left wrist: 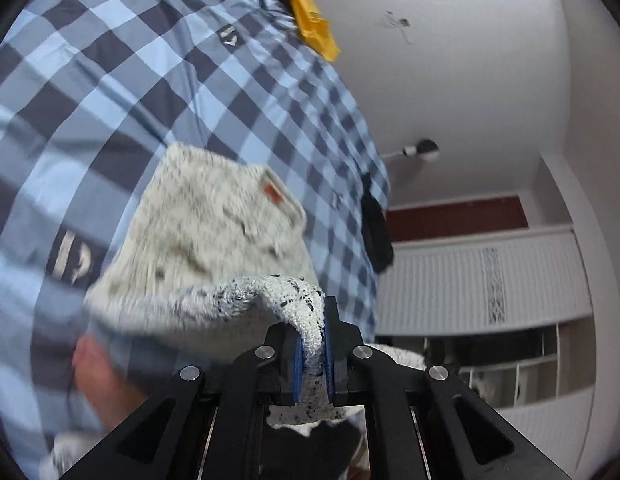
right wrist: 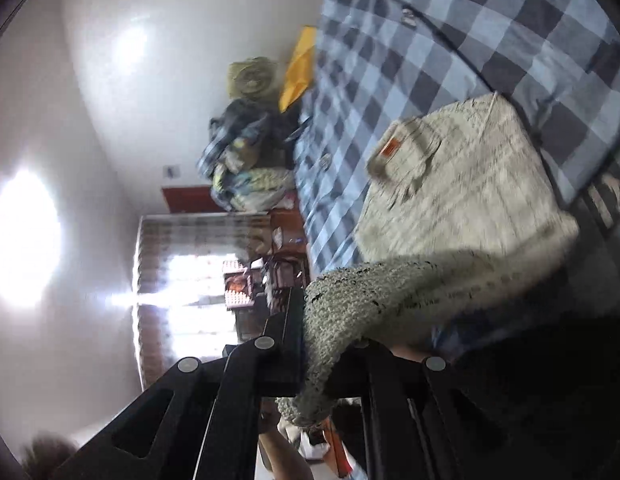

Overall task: Fold small clothes
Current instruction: 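Lift the held hem and fold it over toward the collar with both tools, then open both tools to release the folded shirt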

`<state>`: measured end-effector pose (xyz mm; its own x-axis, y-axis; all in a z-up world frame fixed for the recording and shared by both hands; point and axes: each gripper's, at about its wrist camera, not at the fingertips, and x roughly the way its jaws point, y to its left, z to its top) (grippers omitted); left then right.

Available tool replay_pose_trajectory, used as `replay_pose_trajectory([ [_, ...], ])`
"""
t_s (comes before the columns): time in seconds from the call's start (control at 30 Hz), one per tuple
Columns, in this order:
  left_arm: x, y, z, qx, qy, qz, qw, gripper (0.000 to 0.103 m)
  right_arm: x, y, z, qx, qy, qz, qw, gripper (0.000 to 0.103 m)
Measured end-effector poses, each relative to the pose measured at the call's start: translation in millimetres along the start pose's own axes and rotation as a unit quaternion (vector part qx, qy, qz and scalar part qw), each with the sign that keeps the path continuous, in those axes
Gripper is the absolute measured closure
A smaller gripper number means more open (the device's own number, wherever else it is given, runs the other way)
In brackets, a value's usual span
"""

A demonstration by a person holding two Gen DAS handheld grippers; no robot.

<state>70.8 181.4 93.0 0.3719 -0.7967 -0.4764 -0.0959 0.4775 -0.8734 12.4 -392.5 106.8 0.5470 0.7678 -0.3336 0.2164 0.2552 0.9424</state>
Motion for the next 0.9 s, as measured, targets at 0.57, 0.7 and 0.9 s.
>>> replay_pose_trajectory([
  [0.57, 222, 132, 181, -0.112, -0.005, 0.14, 0.9838, 0.095, 146, -146, 213, 0.199, -0.005, -0.073, 0.977, 0.097],
  [0.7, 229, 132, 184, -0.087, 0.02, 0.171, 0.9812, 0.094, 162, -172, 230, 0.234, 0.03, -0.099, 0.967, 0.09],
  [0.9, 195, 101, 181, -0.044, 0.043, 0.192, 0.9795, 0.091, 117, -138, 240, 0.192, 0.018, -0.148, 0.97, 0.035],
])
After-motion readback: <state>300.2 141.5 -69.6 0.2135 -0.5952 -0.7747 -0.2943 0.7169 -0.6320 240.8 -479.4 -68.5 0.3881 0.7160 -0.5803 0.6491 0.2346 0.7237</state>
